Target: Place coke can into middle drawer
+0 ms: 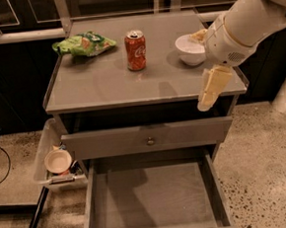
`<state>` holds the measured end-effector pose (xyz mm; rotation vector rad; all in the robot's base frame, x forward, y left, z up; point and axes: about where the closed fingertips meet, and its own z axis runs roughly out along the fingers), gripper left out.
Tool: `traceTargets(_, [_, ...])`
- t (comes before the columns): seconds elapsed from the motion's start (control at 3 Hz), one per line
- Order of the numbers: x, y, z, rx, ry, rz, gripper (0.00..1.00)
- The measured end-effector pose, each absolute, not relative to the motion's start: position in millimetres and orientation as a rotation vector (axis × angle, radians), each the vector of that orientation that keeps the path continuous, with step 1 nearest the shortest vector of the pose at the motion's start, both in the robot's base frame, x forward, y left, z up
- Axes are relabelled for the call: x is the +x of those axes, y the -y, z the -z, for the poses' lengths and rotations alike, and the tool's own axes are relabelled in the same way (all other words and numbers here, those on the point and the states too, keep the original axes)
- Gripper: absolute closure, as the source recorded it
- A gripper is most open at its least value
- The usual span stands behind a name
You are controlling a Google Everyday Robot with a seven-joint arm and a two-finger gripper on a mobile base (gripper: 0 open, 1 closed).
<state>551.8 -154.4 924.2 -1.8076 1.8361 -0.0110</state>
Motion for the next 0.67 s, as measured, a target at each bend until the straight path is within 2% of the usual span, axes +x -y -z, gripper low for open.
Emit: traceTargets(0.67, [561.2, 153.6, -921.3, -1.769, -1.843, 0.003, 0.00])
